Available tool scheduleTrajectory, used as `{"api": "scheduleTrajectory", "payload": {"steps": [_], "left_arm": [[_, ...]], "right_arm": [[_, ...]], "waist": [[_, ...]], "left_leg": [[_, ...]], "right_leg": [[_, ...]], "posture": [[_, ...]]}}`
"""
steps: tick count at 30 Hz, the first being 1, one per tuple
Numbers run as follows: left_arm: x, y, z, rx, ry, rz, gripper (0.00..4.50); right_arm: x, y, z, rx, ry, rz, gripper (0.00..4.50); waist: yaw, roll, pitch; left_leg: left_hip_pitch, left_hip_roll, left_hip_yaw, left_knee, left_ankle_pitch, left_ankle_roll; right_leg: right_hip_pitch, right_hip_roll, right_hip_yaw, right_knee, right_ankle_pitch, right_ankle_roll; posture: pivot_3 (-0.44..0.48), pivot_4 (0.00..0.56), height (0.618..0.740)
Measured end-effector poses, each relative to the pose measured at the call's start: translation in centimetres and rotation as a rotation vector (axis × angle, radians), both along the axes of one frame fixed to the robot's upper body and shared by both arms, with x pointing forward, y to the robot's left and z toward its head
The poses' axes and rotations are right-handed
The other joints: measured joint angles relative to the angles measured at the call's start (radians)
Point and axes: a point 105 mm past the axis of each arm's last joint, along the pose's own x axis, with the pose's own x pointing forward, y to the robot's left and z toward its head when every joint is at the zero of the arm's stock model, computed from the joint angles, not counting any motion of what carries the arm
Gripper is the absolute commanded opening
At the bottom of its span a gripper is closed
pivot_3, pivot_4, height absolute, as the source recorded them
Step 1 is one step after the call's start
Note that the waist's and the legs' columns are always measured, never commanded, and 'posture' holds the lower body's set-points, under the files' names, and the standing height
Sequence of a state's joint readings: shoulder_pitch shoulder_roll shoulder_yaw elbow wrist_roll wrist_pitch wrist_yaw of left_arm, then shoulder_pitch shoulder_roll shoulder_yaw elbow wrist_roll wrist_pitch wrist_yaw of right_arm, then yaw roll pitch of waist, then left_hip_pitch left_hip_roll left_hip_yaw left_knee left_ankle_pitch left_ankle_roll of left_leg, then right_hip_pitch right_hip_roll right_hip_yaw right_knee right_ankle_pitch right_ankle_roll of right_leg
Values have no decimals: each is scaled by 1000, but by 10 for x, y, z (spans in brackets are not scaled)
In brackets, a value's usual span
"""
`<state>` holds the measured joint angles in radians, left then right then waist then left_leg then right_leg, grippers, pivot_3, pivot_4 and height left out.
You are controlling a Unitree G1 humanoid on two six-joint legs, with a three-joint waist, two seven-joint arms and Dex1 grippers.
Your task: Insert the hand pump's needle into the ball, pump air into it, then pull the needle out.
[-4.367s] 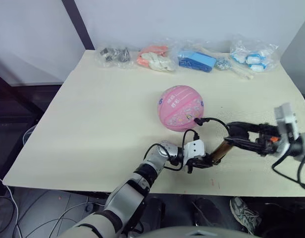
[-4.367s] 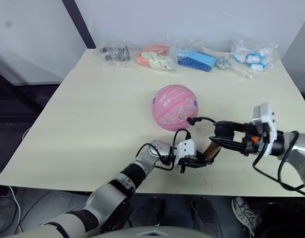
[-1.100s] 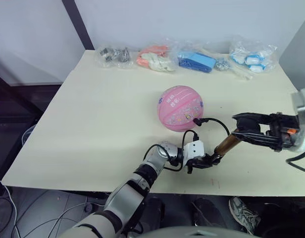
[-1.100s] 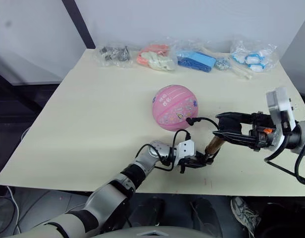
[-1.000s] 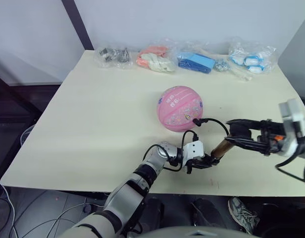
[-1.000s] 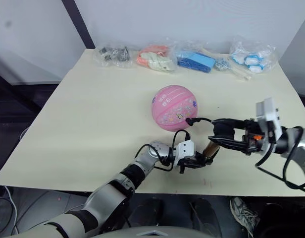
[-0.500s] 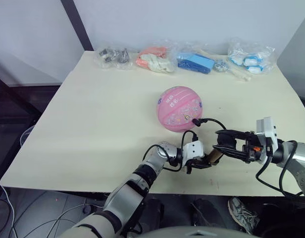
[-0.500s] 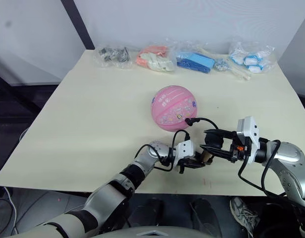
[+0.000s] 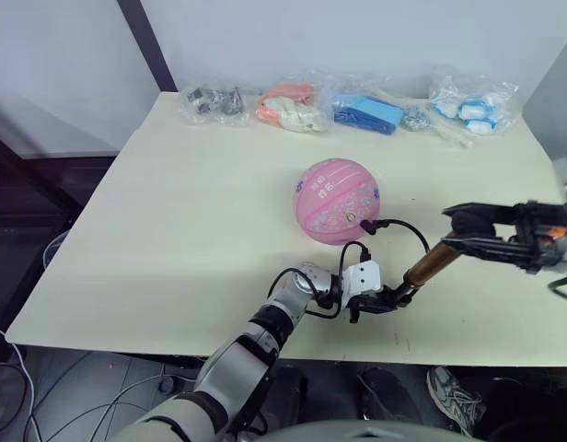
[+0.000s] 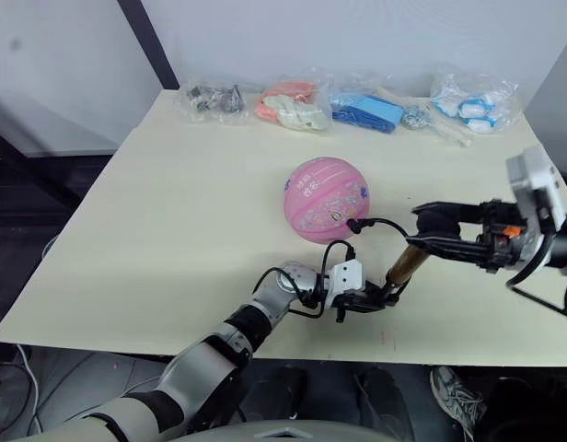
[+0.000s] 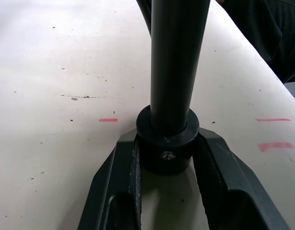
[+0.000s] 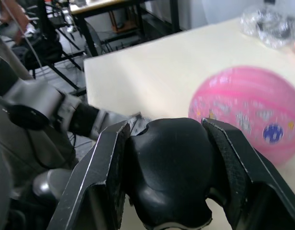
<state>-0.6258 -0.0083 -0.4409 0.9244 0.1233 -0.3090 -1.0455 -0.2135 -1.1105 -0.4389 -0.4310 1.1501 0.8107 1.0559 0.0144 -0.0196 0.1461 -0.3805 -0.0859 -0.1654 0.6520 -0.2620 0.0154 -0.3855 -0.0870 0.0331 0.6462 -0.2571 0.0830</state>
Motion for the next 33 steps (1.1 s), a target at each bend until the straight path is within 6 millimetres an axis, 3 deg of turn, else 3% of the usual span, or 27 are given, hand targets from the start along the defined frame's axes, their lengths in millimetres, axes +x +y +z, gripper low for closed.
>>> {"api": "scheduleTrajectory", "payload": {"steps": [6, 13, 21, 33], "left_arm": [[0, 0, 0, -2, 0, -2, 1056], [-1, -1, 0, -4, 1, -4, 1056], [0, 2, -3, 9, 3, 8, 1056], [0, 3, -4, 13, 6, 8, 1056]], "right_arm": [[-3, -2, 23, 10, 7, -1, 1945], [0, -1, 18, 39, 24, -5, 1945], [7, 16, -45, 22, 11, -11, 1945], [20, 29, -112, 12, 31, -77, 1945]], "waist": [[0, 1, 1], [0, 2, 1], [-4, -4, -3], [-5, -5, -5]], "left_leg": [[-1, 0, 0, 0, 0, 0], [-3, 0, -1, 0, 0, 0], [2, 1, -3, 1, 0, 0], [4, 0, -5, 1, 0, 0]], "right_leg": [[-1, -1, -1, 0, 0, 0], [-2, -1, -1, 0, 0, 0], [3, 1, -3, 0, 0, 1], [5, 1, -5, 0, 0, 0]], "posture": [[0, 150, 736], [0, 150, 736], [0, 150, 736], [0, 150, 736]]}}
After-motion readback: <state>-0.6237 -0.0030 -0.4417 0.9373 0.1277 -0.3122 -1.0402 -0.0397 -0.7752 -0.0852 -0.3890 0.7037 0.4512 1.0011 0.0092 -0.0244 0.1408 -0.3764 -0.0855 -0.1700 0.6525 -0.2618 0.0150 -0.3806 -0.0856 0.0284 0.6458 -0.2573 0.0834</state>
